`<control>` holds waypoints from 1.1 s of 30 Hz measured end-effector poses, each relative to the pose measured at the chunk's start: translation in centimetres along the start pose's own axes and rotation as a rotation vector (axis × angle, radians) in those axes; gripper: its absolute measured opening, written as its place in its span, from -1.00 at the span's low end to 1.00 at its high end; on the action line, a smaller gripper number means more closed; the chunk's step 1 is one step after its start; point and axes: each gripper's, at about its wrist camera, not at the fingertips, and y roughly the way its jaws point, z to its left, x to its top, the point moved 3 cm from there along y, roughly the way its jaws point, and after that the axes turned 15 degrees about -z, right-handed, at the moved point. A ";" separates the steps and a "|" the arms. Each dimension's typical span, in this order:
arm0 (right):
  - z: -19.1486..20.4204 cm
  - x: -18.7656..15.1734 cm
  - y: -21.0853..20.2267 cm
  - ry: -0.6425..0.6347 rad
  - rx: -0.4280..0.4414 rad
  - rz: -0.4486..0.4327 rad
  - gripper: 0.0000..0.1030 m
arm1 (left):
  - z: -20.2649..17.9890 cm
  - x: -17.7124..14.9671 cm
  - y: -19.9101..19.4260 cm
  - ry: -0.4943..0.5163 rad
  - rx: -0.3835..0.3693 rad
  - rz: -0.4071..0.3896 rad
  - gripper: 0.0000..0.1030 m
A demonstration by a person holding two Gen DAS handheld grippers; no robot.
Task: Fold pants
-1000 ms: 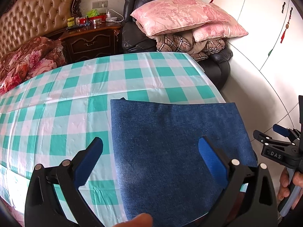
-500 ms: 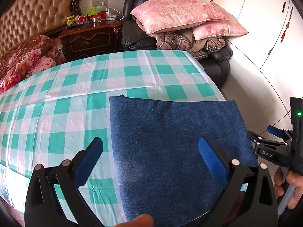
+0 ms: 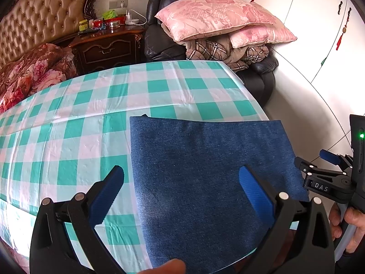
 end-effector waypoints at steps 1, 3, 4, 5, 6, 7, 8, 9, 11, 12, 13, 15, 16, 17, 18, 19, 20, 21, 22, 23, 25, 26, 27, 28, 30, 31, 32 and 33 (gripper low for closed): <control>0.0 0.0 0.0 -0.001 0.000 0.000 0.62 | 0.0 0.0 0.0 0.000 0.000 0.002 0.96; 0.0 0.1 -0.1 0.002 0.002 -0.002 0.62 | -0.1 0.0 0.0 0.000 -0.001 0.005 0.96; 0.0 0.1 -0.1 0.004 0.003 -0.004 0.62 | -0.1 0.0 0.0 0.001 -0.002 0.005 0.96; 0.0 0.2 -0.2 0.006 0.002 -0.005 0.62 | -0.1 0.0 0.1 0.002 -0.001 0.004 0.96; 0.0 0.2 -0.2 0.007 0.001 -0.005 0.62 | -0.1 0.0 0.1 0.002 -0.001 0.005 0.96; 0.0 0.2 -0.3 0.007 0.002 -0.006 0.62 | -0.1 0.0 0.1 0.001 -0.001 0.006 0.96; 0.0 0.2 -0.3 0.006 0.003 -0.007 0.62 | -0.1 0.0 0.1 0.000 -0.001 0.008 0.96; 0.1 0.2 -0.4 0.005 0.003 -0.010 0.62 | -0.2 0.0 0.1 0.001 -0.002 0.009 0.96; 0.2 0.2 -0.7 0.003 0.007 -0.017 0.62 | -0.2 -0.1 0.2 0.002 -0.002 0.010 0.96; 0.2 0.2 -0.8 0.001 0.008 -0.019 0.62 | -0.3 -0.2 0.2 0.003 -0.005 0.010 0.96; 0.2 0.2 -0.9 0.000 0.007 -0.021 0.62 | -0.3 -0.2 0.2 0.004 -0.006 0.011 0.96; 0.3 0.2 -1.0 0.001 0.009 -0.021 0.62 | -0.5 -0.2 0.2 0.007 -0.009 0.011 0.96; 0.3 0.2 -1.0 0.001 0.011 -0.023 0.62 | -0.5 -0.2 0.2 0.008 -0.012 0.011 0.96; 0.3 0.3 -1.1 0.000 0.010 -0.025 0.62 | -0.6 -0.2 0.2 0.009 -0.014 0.011 0.96; 0.3 0.3 -1.2 0.001 0.010 -0.026 0.62 | -0.6 -0.3 0.2 0.009 -0.015 0.011 0.96; 0.2 0.3 -1.3 0.002 0.010 -0.027 0.62 | -0.6 -0.2 0.2 0.009 -0.015 0.011 0.96; 0.2 0.3 -1.4 0.002 0.010 -0.029 0.62 | -0.6 -0.2 0.2 0.008 -0.014 0.010 0.96; 0.2 0.4 -1.4 0.002 0.009 -0.031 0.62 | -0.6 -0.2 0.2 0.008 -0.014 0.009 0.96; 0.2 0.3 -1.5 0.003 0.009 -0.032 0.62 | -0.6 -0.2 0.2 0.008 -0.014 0.010 0.96; 0.1 0.3 -1.5 0.004 0.008 -0.032 0.62 | -0.6 -0.2 0.2 0.008 -0.014 0.010 0.96; 0.1 0.3 -1.5 0.005 0.008 -0.031 0.62 | -0.6 -0.2 0.2 0.010 -0.014 0.009 0.96; 0.1 0.3 -1.5 0.006 0.008 -0.030 0.62 | -0.6 -0.2 0.2 0.009 -0.015 0.009 0.96; 0.1 0.3 -1.5 0.008 0.008 -0.030 0.62 | -0.6 -0.2 0.2 0.009 -0.016 0.009 0.96; 0.0 0.3 -1.5 0.009 0.008 -0.030 0.62 | -0.6 -0.2 0.2 0.010 -0.017 0.009 0.96; 0.0 0.3 -1.5 0.010 0.007 -0.031 0.62 | -0.7 -0.1 0.1 0.013 -0.018 0.006 0.96; -0.1 0.3 -1.6 0.011 0.005 -0.032 0.62 | -0.7 -0.1 0.1 0.013 -0.018 0.006 0.96; -0.1 0.3 -1.6 0.011 0.006 -0.032 0.62 | -0.7 -0.1 0.2 0.013 -0.017 0.006 0.96; -0.2 0.3 -1.6 0.011 0.005 -0.032 0.62 | -0.7 -0.1 0.2 0.012 -0.017 0.007 0.96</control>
